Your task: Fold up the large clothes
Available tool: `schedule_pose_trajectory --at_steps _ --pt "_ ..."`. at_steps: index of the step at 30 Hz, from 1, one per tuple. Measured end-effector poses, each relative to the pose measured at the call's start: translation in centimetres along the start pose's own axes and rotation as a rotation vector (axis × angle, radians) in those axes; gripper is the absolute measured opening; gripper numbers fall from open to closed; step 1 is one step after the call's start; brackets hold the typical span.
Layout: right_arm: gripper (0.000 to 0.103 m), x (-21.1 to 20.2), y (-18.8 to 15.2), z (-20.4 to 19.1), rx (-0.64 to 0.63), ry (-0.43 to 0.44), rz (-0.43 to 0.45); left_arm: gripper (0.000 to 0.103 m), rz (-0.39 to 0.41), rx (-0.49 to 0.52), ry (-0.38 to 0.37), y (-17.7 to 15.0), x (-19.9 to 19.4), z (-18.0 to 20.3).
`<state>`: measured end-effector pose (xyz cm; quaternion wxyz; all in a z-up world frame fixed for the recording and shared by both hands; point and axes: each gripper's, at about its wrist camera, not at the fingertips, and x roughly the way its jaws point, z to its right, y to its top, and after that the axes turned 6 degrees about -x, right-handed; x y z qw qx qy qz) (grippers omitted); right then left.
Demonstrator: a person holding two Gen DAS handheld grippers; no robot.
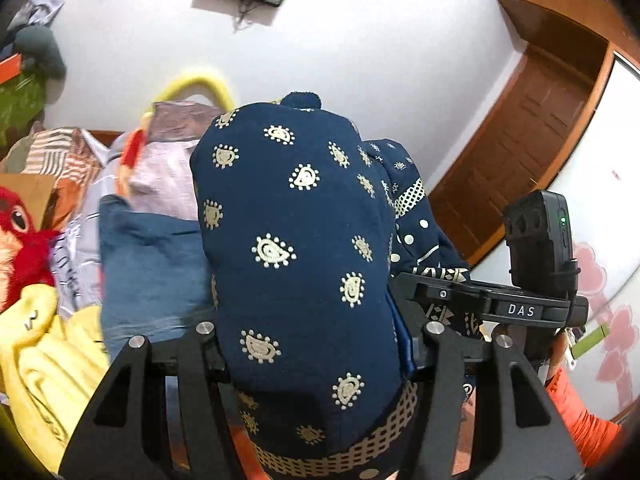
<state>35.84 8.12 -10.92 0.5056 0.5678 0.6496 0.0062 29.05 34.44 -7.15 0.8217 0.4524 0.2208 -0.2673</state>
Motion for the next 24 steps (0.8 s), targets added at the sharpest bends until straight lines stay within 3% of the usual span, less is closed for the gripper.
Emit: schedule_pose_trajectory --at_steps 10,13,16,18,20,24 --pt "0.034 10.0 1.7 0.3 0.055 -0.001 -0.104 0.057 -0.121 -0.166 0.051 1.5 4.6 -11.0" --pt "0.035 11.6 1.5 1.3 0.075 -0.004 -0.12 0.06 -0.16 -0.261 0.022 0.4 6.4 -14.5" --pt "0.044 12.3 0.3 2.7 0.134 0.027 -0.131 0.067 -0.158 -0.347 -0.041 -1.1 7.3 -16.9" --pt "0.047 12.1 -0.4 3.0 0.141 0.035 -0.132 0.07 -0.166 -0.382 -0.076 -1.8 7.5 -17.3" --pt "0.05 11.5 -0.7 2.4 0.13 0.018 -0.134 0.07 -0.166 -0.375 -0.065 -2.0 7.3 -17.0" --pt "0.051 9.2 -0.8 0.8 0.065 -0.061 -0.129 0.07 -0.139 -0.315 0.068 -2.1 5.4 -15.4"
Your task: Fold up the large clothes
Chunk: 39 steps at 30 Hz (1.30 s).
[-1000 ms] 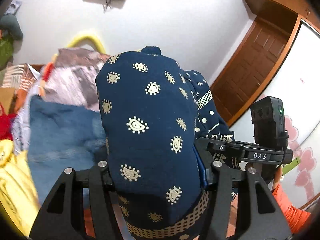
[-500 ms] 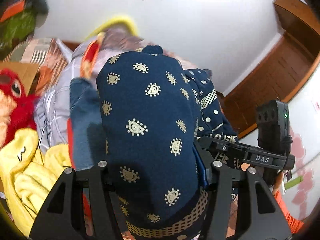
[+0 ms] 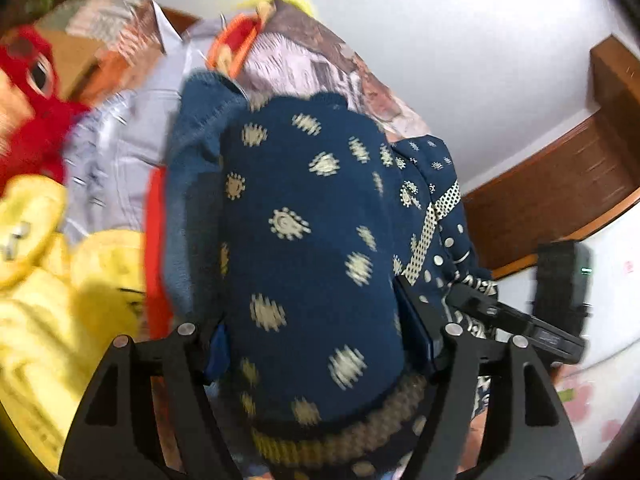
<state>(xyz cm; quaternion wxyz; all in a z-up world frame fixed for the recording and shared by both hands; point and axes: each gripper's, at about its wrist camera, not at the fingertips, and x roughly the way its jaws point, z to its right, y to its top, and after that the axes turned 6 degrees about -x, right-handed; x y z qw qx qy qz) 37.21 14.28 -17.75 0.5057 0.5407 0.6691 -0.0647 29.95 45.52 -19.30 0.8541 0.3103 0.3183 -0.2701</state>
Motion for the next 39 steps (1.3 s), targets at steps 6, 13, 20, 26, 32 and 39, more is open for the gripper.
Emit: schedule_pose_trajectory --at_steps 6,13,20,26,32,39 --pt "0.053 -5.4 -1.5 -3.3 -0.159 -0.211 0.096 0.07 0.174 0.133 0.224 -3.0 -5.2 5.2" --pt "0.053 -14.6 -4.1 -7.5 -0.21 -0.199 0.288 0.07 0.395 0.342 0.236 -9.8 -13.7 13.7" --pt "0.053 -24.9 -9.0 -14.4 -0.334 -0.195 0.554 0.07 0.656 0.448 0.216 -18.3 -22.9 20.3" --pt "0.053 -29.8 -14.3 -18.5 -0.395 -0.197 0.721 0.07 0.851 0.491 0.225 -25.3 -27.9 23.1" --pt "0.053 -31.1 -18.0 -20.2 -0.432 -0.21 0.787 0.07 0.988 0.536 0.271 -31.4 -30.3 25.1" --pt "0.069 -30.8 -19.4 -20.9 -0.438 -0.298 0.809 0.085 0.995 0.512 0.28 -33.6 -30.5 25.2"
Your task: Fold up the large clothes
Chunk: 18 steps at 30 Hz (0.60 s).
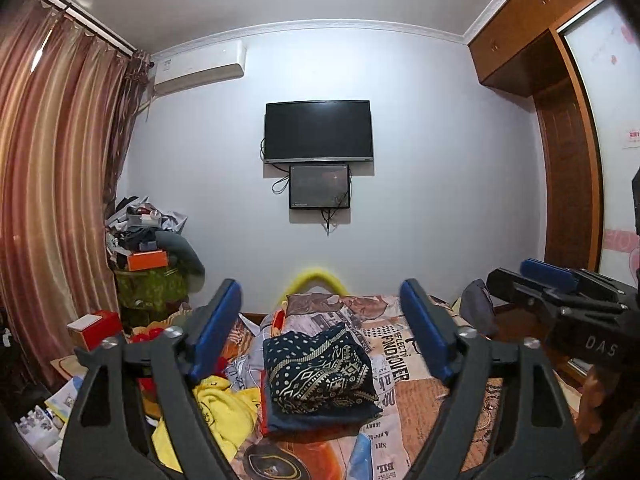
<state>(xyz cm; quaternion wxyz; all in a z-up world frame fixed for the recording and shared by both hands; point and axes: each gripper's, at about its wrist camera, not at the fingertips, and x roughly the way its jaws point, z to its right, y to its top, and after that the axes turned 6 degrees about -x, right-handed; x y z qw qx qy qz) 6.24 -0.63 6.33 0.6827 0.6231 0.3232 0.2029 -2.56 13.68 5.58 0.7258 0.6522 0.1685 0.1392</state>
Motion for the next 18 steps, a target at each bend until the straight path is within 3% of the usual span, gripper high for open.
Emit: schedule_pose_trajectory --at_steps 3,9,18 --pt "0.082 -0.2 -0.2 0.0 -0.01 -0.044 0.01 0.089 -0.008 -0.013 -0.001 -0.3 -0.3 0.0" --pt "0.096 -0.6 -0.4 0.7 0.011 -0.08 0.016 0.093 -0.029 -0.021 0.008 -1.0 -0.1 0.2" --pt "0.099 -0.7 -1.1 1.0 0.021 -0.093 -0.006 0.093 -0.062 -0.035 0.017 -2.3 0.7 0.1"
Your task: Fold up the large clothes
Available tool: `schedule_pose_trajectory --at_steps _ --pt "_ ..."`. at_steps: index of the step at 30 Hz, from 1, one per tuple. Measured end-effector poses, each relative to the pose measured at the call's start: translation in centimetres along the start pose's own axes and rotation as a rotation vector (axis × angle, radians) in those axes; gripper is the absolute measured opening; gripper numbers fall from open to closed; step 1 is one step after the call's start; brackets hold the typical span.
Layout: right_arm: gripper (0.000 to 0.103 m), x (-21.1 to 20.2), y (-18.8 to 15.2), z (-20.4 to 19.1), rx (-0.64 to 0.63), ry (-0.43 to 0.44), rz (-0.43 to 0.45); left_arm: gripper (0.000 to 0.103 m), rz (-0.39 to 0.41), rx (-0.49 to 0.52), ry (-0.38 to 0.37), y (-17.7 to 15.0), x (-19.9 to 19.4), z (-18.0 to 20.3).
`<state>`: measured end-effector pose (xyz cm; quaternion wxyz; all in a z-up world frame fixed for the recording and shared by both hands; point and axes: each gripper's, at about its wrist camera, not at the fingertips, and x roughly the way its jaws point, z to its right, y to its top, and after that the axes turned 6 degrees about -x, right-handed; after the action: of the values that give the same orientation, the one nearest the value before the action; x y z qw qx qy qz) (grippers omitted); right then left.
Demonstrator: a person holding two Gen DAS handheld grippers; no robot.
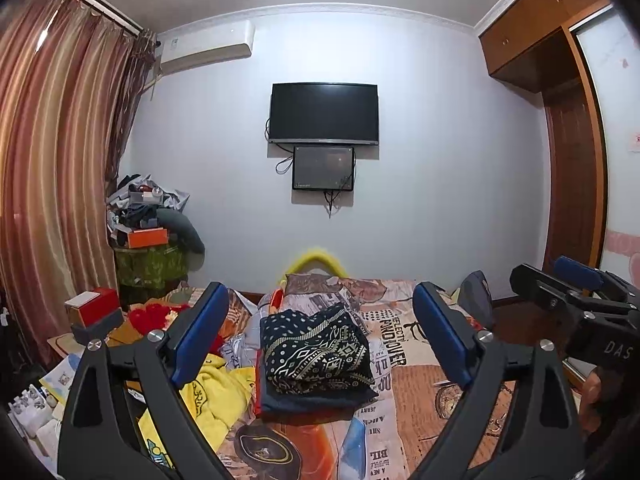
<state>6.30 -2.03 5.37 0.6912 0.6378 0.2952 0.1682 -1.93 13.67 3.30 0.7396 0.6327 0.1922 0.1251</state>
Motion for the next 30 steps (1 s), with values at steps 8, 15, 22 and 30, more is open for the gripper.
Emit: schedule_pose_trajectory --at_steps 8,15,22,30 --pt "0.099 0.15 -0.12 -0.67 -0.015 0.0 -0.016 0.093 -0.011 -0.014 0.01 -0.29 0.57 -0.69" --pt "0.099 0.04 -0.26 -0.74 -0.006 0.007 -0.025 0.094 -0.018 -0.032 0.005 -0.39 0.84 -1.02" --pt "0.1 0.04 -0.07 -0.62 -0.002 0.008 -0.029 0.094 -0.021 -0.034 0.003 -0.36 0.89 -1.08" --pt "0.1 -0.25 -0.05 -0.55 0.011 0.009 -0.031 0.094 -0.029 -0.029 0.0 -0.49 0.96 -1.09"
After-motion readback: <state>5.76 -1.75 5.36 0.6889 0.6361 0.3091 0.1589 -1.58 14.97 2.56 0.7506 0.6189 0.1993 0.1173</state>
